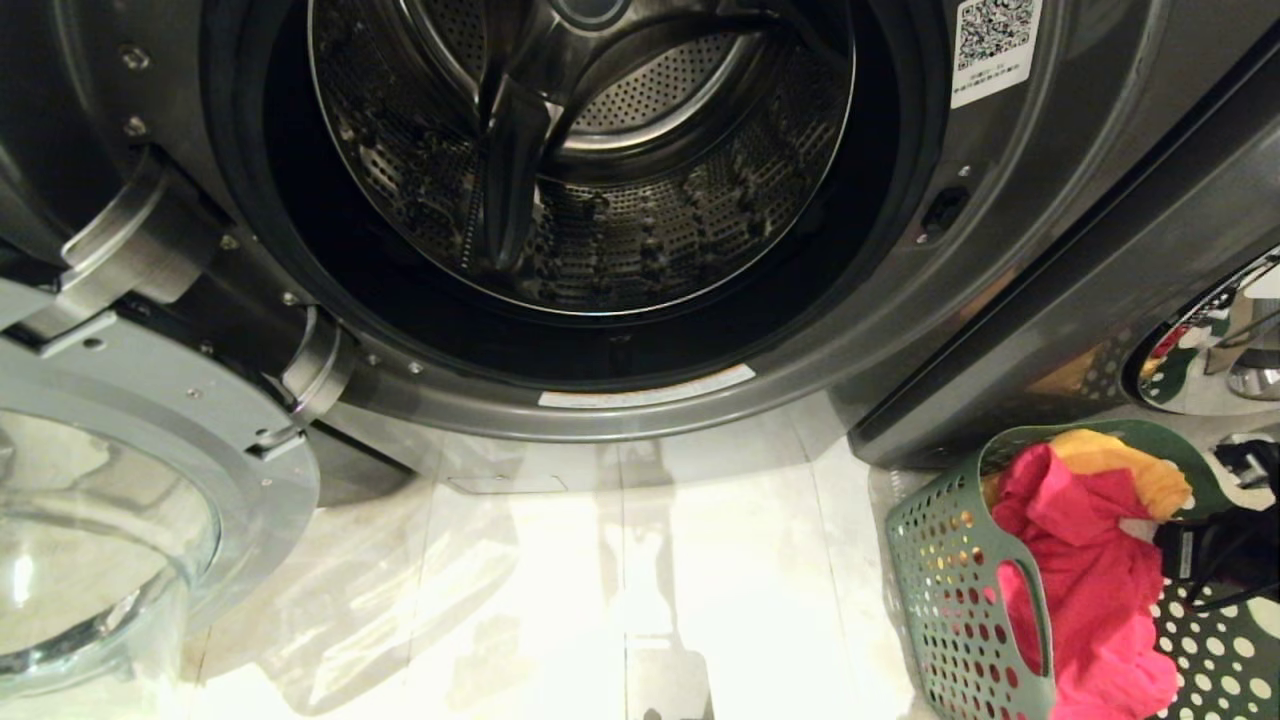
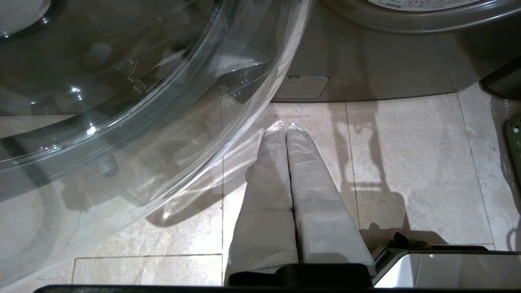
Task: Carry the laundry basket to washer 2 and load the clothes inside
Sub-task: Place the clothes into the washing machine
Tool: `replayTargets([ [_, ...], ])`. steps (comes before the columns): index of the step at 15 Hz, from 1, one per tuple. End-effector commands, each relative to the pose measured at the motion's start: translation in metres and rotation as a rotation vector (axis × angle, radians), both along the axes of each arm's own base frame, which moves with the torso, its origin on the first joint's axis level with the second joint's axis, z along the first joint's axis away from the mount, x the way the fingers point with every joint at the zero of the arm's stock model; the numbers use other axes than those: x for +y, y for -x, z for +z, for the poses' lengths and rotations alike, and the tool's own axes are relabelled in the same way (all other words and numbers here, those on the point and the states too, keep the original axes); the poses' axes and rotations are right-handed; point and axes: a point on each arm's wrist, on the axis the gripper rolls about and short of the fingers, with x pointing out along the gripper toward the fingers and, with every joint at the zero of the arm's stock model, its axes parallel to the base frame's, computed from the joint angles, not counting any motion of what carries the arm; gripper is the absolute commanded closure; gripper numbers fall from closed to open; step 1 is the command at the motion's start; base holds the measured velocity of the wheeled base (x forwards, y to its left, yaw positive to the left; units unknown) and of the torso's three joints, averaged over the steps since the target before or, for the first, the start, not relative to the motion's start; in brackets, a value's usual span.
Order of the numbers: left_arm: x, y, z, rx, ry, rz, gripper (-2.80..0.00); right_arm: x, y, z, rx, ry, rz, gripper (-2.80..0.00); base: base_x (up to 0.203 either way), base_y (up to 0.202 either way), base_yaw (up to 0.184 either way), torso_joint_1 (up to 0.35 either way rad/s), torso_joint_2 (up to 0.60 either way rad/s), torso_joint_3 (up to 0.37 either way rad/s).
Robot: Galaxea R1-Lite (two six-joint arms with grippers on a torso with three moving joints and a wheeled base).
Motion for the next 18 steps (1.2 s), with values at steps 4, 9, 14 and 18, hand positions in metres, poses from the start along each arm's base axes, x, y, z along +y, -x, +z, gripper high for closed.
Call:
replayTargets([
  [4,0.0,-0.001,-0.002,0.009,0.0,0.0,0.0,0.029,0.05,0.046,-0.128,0.094,0.0,0.0,0.0,0.0,0.0,0.0,0.0,0.0],
  [9,0.0,-0.001,-0.002,0.009,0.0,0.0,0.0,0.067,0.107,0.075,-0.271,0.265,0.02,0.0,0.0,0.0,0.0,0.0,0.0,0.0],
  [14,0.0,-0.001,-0.002,0.009,0.0,0.0,0.0,0.093,0.153,0.112,-0.487,0.469,-0.07,0.0,0.0,0.0,0.0,0.0,0.0,0.0],
  [18,0.0,-0.001,-0.002,0.009,0.0,0.0,0.0,0.111,0.182,0.162,-0.715,0.592,-0.157,0.0,0.0,0.0,0.0,0.0,0.0,0.0],
])
